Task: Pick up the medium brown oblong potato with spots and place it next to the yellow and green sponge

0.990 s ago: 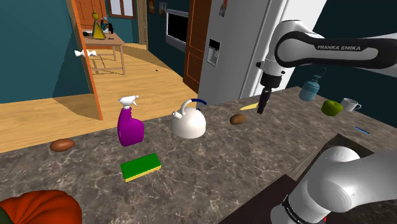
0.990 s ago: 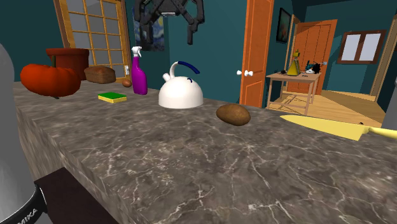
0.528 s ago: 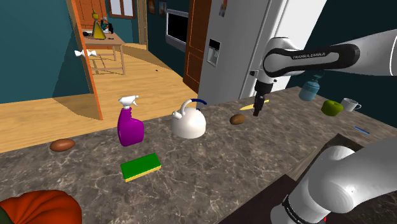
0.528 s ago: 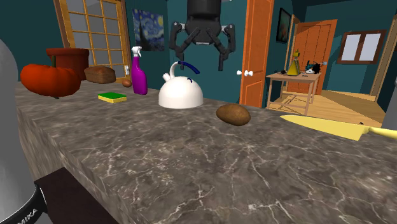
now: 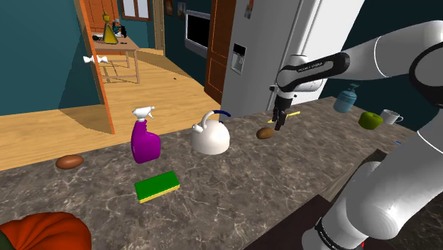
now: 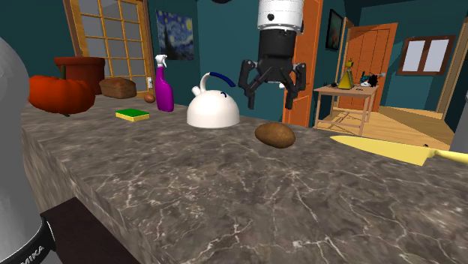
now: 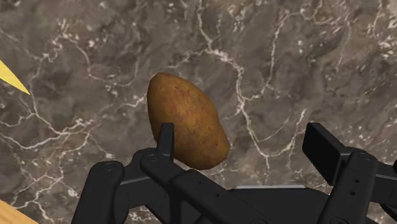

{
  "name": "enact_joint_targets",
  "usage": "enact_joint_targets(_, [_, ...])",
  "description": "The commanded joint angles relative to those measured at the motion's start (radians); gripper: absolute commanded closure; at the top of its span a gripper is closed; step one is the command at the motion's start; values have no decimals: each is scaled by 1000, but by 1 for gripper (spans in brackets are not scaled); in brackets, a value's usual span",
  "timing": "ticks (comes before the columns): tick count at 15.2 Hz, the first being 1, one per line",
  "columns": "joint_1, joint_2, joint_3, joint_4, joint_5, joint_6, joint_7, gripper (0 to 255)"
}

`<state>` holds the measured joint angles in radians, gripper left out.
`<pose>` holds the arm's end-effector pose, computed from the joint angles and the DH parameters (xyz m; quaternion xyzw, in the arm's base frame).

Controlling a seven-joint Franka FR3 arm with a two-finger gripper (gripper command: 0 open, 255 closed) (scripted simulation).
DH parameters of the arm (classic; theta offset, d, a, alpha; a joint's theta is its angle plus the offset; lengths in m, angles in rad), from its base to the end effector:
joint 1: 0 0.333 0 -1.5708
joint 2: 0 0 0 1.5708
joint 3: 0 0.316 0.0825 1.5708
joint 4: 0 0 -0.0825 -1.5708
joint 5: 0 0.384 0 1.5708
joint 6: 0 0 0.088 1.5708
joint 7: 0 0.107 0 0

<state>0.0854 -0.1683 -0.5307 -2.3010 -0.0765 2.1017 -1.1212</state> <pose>0.4338 -0.2143 0.4024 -0.9347 -0.3544 0.0115 0.0254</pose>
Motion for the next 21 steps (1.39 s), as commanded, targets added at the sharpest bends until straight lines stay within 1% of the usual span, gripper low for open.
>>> enact_joint_targets(1, [10, 92, -30, 35, 55, 49, -110, 0])
enact_joint_targets(3, [11, 177, -41, 80, 115, 73, -204, 0])
enact_joint_targets(11, [6, 240, -35, 33, 163, 173, -238, 0])
enact_joint_targets(18, [6, 240, -35, 33, 163, 172, -238, 0])
enact_joint_targets(19, [6, 240, -35, 33, 163, 172, -238, 255])
enact_joint_targets(21, [6, 240, -35, 33, 163, 172, -238, 255])
